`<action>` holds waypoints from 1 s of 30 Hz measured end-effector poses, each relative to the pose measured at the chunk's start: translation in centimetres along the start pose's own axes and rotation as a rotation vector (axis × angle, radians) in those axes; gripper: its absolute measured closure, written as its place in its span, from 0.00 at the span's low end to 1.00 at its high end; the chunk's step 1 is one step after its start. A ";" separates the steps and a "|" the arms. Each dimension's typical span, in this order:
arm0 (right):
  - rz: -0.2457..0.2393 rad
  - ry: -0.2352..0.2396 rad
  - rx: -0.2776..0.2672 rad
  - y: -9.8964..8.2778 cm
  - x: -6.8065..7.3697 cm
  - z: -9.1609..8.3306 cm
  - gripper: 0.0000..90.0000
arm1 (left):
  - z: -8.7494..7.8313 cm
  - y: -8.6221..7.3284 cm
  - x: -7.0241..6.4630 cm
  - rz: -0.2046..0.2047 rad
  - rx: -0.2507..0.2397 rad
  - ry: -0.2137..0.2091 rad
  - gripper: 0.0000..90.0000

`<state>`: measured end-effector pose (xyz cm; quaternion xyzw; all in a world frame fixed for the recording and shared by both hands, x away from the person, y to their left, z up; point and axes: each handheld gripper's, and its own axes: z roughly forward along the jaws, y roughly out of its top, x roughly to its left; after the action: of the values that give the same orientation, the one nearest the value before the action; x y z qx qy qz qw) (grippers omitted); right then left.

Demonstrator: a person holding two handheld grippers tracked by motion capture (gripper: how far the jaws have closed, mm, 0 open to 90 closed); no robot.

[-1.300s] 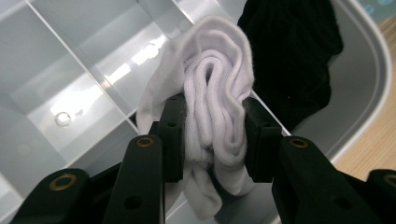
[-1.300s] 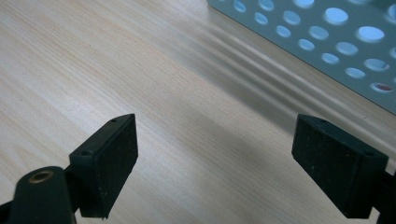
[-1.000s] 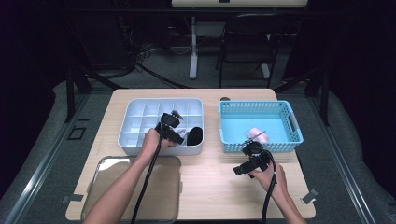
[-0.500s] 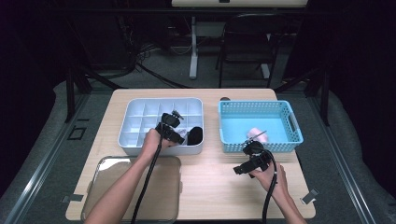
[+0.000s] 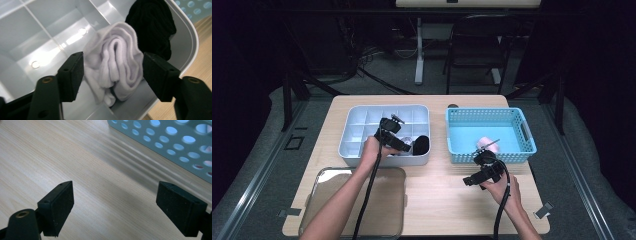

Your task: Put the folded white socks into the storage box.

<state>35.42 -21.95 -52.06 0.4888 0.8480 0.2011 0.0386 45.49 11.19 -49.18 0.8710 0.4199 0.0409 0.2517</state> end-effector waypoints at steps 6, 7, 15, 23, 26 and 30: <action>-0.004 0.001 -0.007 0.0 -0.2 -0.1 0.16 | -1.8 -0.5 -0.4 0.022 -0.033 0.035 0.26; 0.004 0.004 -0.015 0.0 -0.2 -0.1 0.16 | -2.0 -0.6 -0.6 0.023 -0.043 0.035 0.25; 0.009 0.006 -0.006 -0.1 -0.3 -0.2 0.16 | -3.5 -1.4 -1.8 0.070 -0.066 0.055 0.17; 0.008 0.007 -0.017 -0.1 -0.5 -0.3 0.16 | -4.6 -2.3 -3.7 0.128 -0.098 0.070 0.11; 0.010 0.013 -0.019 -0.2 -0.5 -0.3 0.15 | -4.8 -2.8 -4.3 0.134 -0.116 0.068 0.09; 0.025 0.014 -0.017 -0.2 -0.5 -0.4 0.15 | -5.0 -3.5 -5.1 0.144 -0.139 0.070 0.06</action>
<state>35.40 -22.58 -51.85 0.4978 0.8402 0.2123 0.0344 38.30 11.26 -45.77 0.8774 0.3610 0.1185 0.2930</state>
